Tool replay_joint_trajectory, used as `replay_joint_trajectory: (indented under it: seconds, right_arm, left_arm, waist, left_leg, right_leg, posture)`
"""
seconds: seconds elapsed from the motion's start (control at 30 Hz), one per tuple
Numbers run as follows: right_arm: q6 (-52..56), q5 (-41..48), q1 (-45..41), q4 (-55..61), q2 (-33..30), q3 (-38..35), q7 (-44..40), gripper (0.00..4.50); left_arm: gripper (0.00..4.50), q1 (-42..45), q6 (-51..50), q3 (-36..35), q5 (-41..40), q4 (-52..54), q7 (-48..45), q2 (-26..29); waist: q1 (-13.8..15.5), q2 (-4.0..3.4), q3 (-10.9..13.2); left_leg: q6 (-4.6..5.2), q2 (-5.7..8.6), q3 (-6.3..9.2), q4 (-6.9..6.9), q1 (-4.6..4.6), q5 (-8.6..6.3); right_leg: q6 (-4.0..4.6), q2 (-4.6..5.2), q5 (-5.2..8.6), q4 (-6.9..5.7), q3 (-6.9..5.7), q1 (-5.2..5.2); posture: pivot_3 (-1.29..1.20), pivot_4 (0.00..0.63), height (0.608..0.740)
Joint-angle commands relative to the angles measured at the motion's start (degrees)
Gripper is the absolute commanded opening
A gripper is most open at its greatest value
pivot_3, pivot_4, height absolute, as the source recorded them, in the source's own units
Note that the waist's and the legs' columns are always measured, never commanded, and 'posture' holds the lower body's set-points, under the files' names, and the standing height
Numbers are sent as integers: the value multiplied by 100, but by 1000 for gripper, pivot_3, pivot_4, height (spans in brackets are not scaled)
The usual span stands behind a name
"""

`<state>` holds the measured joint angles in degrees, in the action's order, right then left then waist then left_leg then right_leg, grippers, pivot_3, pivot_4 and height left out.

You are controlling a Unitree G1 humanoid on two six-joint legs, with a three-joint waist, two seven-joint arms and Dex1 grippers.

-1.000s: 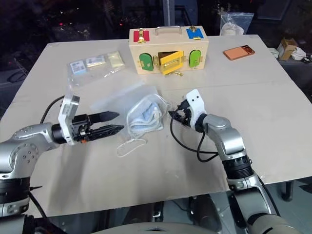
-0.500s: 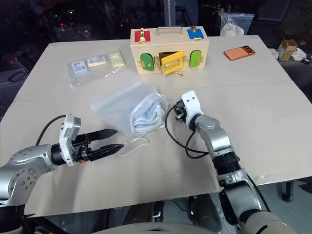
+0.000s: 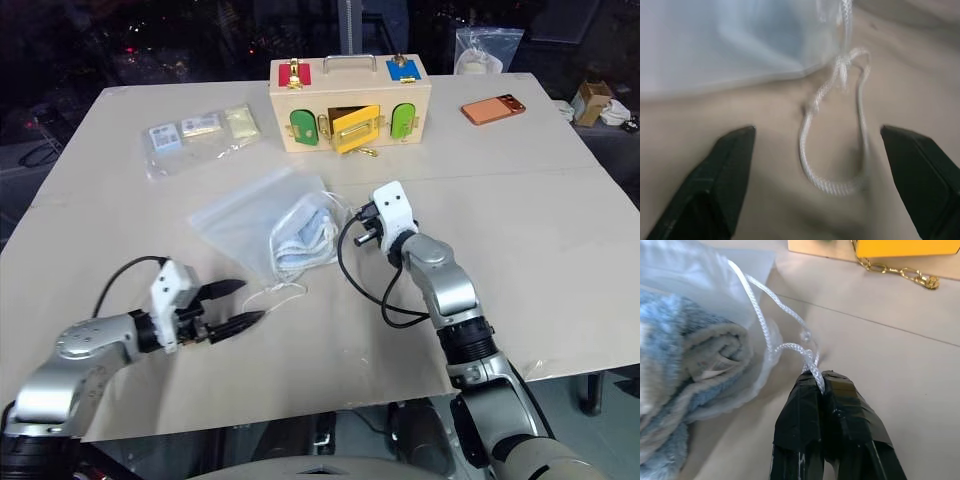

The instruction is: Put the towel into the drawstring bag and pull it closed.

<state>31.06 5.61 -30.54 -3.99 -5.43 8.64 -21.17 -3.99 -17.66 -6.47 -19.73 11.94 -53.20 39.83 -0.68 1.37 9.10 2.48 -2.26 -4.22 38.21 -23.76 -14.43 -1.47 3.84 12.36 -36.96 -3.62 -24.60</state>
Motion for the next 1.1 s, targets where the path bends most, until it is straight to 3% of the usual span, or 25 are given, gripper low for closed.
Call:
replay_joint_trajectory:
  seconds: [0.03, 0.1, 0.13, 0.17, 0.27, 0.4, 0.53, 0.67, 0.87, 0.93, 1.1]
  right_arm:
    - [-2, 56, 19, 398, -24, 13, -52, 0]
    - [-23, 68, 47, 548, -33, 1, -49, 0]
    - [-34, 85, 52, 609, -28, -6, -51, 0]
    - [-68, 109, 67, 706, -31, -5, -68, 0]
    - [-81, 255, 139, 1031, -1, -41, -122, 0]
    - [-180, 317, 241, 1383, -36, -131, -68, 0]
    - [-191, 244, 281, 1748, -184, -310, 104, 0]
    - [-156, 222, 257, 2038, -391, -494, 220, 0]
    - [75, 398, -318, 2507, -896, -938, 112, 0]
    - [147, 493, -645, 2636, -1180, -1091, -9, 0]
    - [331, 736, -1578, 2791, -1884, -1521, -224, 0]
  left_arm:
    - [2765, 141, 350, 583, 570, -246, 327, -299]
    - [2230, 251, 548, 851, 899, -483, 628, -566]
    - [1589, 281, 596, 922, 989, -572, 732, -658]
    - [1384, 333, 706, 1000, 1129, -705, 892, -791]
    - [34, 544, 1113, 1113, 1397, -1179, 1285, -1178]
    - [34, 642, 1760, 651, 1076, -1419, 1473, -1504]
    - [34, 565, 2420, -134, 815, -1229, 1657, -1367]
    - [34, 971, 2337, -758, 663, -1156, 2037, -1144]
    - [34, 2761, 2102, -1282, 563, -1715, 2588, -711]
    - [34, 3378, 2047, -1334, 548, -1931, 2675, -543]
    - [34, 4669, 1728, -1379, 514, -2560, 2863, -219]
  waist:
    - [3, -11, -7]
    - [1, -9, -11]
    - [8, -26, -22]
    - [19, -41, -35]
    - [46, -62, -55]
    - [64, -76, -60]
    - [7, -65, -56]
    - [5, -60, -50]
    - [37, -41, -32]
    - [10, -37, -34]
    - [2, -34, -30]
  left_leg:
    - [4, 0, -1, 0, 3, -2]
    - [5, 1, -1, 2, 4, -2]
    - [5, 1, -1, 4, 5, -3]
    - [6, 4, -1, 4, 6, -3]
    - [11, 7, 2, 9, 16, -5]
    - [22, 6, 7, 2, 101, -12]
    - [21, -5, 6, 3, 93, -12]
    - [19, -4, 6, -6, 81, -12]
    - [23, 6, 14, 6, 47, -13]
    - [24, 7, 20, 24, 5, -11]
    - [2, 10, 13, 13, 2, 0]
  right_leg:
    - [0, 0, 0, -1, 1, 3]
    - [0, 1, 0, -2, 1, 6]
    - [-1, 0, 0, -2, 1, 6]
    - [-1, 2, -1, -1, 1, 9]
    - [-2, 6, -1, -1, -4, 24]
    - [15, 10, 17, 3, -11, 101]
    - [21, 22, 16, 2, -9, 94]
    - [1, 18, 4, 5, -15, 85]
    - [-3, 15, 2, 17, -29, 75]
    - [-9, 8, -3, 14, -31, 37]
    - [-13, 8, -4, 19, -29, 32]
  posture:
    - [0, 150, 740]
    - [0, 150, 740]
    - [0, 150, 740]
    - [0, 150, 740]
    - [0, 150, 740]
    - [0, 150, 740]
    - [0, 150, 740]
    - [0, 150, 740]
    - [0, 150, 740]
    - [0, 150, 740]
    - [0, 150, 740]
